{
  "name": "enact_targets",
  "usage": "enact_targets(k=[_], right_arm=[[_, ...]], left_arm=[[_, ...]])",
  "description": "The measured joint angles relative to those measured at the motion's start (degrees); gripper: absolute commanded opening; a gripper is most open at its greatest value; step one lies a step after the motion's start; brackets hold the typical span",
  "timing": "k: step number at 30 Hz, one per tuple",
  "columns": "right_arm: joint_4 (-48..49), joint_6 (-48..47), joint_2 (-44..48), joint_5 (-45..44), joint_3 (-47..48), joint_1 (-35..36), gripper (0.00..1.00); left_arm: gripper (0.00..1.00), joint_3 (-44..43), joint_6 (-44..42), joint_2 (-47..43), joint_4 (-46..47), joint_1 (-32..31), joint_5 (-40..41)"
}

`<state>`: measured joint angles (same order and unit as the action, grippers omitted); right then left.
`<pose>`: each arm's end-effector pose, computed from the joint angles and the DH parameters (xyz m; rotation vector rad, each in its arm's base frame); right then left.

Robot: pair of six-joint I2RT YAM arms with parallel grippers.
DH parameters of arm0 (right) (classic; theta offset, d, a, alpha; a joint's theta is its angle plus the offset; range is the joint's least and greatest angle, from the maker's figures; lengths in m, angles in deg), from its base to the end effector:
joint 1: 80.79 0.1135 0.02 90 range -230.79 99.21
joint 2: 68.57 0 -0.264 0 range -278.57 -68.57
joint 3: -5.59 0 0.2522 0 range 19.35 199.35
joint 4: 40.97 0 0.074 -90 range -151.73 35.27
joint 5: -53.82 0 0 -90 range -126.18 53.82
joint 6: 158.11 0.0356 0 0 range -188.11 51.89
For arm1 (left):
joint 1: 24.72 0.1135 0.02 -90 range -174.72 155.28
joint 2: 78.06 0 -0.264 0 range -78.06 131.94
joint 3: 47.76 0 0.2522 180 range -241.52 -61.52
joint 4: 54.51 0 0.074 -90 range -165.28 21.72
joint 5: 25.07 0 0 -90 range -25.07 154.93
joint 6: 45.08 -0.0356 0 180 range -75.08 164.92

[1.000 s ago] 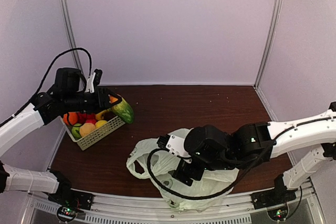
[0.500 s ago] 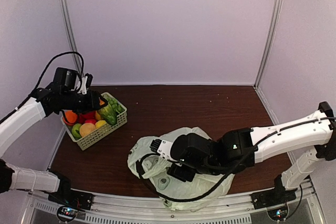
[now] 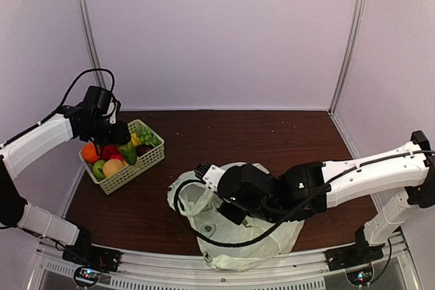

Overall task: Untie the knot of the plastic bag and take out the fruit
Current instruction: Place the fake fruit in the bin.

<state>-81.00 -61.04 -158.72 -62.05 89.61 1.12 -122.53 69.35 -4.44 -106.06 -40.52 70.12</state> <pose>0.0639 0.3393 0.2741 -1.2191 1.9405 0.2696 0.2582 -0.0697 0.2875 -0.2247 2.4455 -0.1995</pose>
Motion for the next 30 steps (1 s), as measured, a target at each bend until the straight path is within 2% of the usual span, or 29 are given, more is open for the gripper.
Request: enact_targets(k=[9,16,21,30], right_arm=[[1.0,4.9,6.8,-1.2,-1.7,-3.1,0.00],[2.6,7.1,10.1,-0.9,-3.9,-5.0,0.00],[3.0,8.4,10.2,0.0,-4.7,-5.8,0.00],[5.1,11.2,12.3,2.1,-6.7,-7.8,0.00]], left_arm=[[0.44,-6.1,-4.0,8.1,0.5,0.0,8.2],[0.45,-7.1,-6.6,13.1,1.3,0.0,9.2],[0.53,-8.1,-8.0,15.0,3.4,0.0,9.3],[0.77,-9.2,-10.2,18.8,4.9,0.0,9.0]])
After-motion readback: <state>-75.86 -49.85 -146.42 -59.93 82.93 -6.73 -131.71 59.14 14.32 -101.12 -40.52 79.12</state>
